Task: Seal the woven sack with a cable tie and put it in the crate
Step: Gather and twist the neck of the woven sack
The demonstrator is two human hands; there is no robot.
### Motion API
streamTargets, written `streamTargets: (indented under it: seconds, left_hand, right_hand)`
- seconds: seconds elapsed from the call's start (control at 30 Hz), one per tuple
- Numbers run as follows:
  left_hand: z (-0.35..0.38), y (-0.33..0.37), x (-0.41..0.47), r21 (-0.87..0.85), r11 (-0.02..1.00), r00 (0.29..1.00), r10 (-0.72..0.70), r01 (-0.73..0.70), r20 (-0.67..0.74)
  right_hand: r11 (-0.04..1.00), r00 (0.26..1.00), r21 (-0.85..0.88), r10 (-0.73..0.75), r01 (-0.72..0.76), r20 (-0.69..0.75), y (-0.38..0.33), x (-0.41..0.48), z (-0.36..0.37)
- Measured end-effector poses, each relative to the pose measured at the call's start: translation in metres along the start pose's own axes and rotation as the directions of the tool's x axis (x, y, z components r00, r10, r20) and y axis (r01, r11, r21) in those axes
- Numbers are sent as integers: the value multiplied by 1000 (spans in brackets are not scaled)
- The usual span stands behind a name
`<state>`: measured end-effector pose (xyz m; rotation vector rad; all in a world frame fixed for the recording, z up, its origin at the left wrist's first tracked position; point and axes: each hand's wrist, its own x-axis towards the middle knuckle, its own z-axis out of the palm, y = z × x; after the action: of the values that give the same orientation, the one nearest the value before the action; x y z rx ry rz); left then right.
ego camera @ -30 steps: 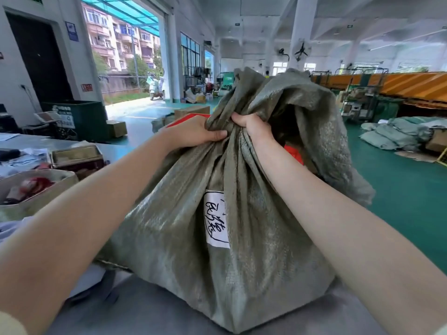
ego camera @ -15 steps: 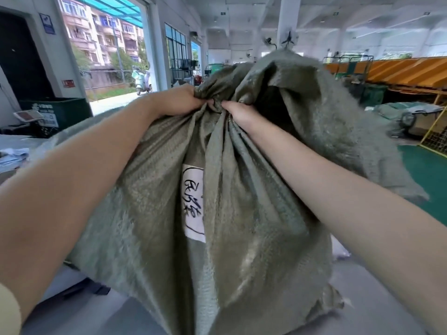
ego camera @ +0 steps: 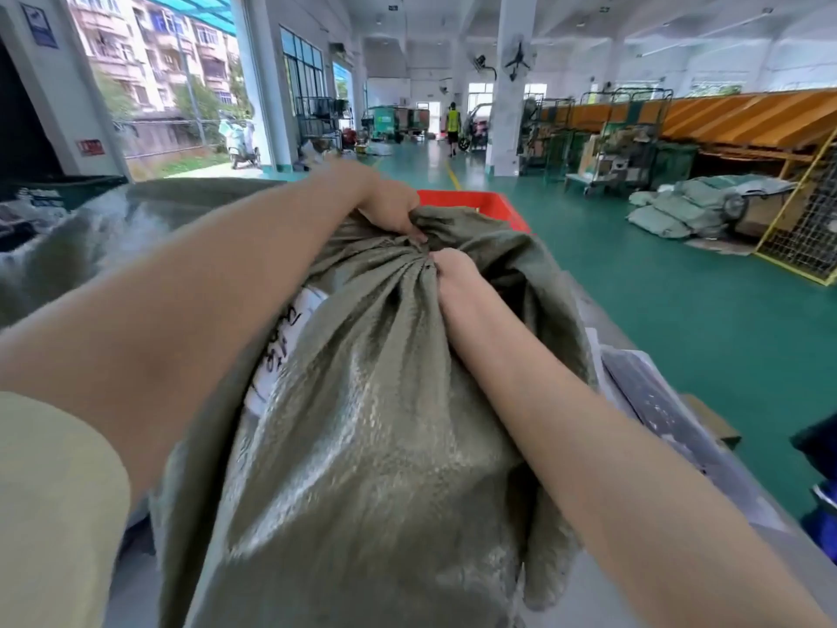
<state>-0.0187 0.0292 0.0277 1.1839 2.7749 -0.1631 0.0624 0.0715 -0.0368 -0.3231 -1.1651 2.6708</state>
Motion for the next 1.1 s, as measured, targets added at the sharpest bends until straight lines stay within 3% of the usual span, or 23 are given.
streamTargets:
  seconds: [0.07,0.13,0.2,0.3,0.4,0.53,0.63,0.7,0.77,0.9,1.1]
  left_hand:
    - [10,11,11,-38,999,998,0,-2,-66]
    - [14,20,20,-78,997,997,11,-17,-74]
    - [10,30,25,-226,974,1000,23,-19,14]
    - [6,49,24,-431,901,959,80,47,272]
    - [16,59,30,-489,869,892,164,72,422]
    - [22,70,33,-585,808,866,242,70,438]
    - [26,83,40,-469,882,829,226,48,511]
    - [42,100,62,-302,953,851,130,35,508]
    - [66,119,84,-181,983,879,122,-41,461]
    - [85,168,71,-128,985,891,159,-114,424]
    - [95,208,63,26,995,895,76,-97,440]
  right_hand:
    - [1000,1000,3,11,-11,-3,-12,9,-21]
    - [990,998,-132,-47,40,-46,-22,21,-41]
    - [947,982,-311,-126,76,-144,-31,32,-61]
    - [844,963,-534,-182,49,-199,-42,37,-81]
    - [755,968,-654,-198,51,-152,-48,28,-94]
    - [623,961,-763,-276,172,-9,-63,22,-112]
    - [398,971,-916,-234,52,-46,-72,17,-122]
    - [267,979,-963,-187,-30,-82,-76,10,-132]
    - [164,982,-985,-167,-60,-87,-81,-3,-143]
    - [11,984,-996,-158,-86,-86,-89,-28,-180]
    - [-194,999,-981,29,-29,-35,-101,-48,-225]
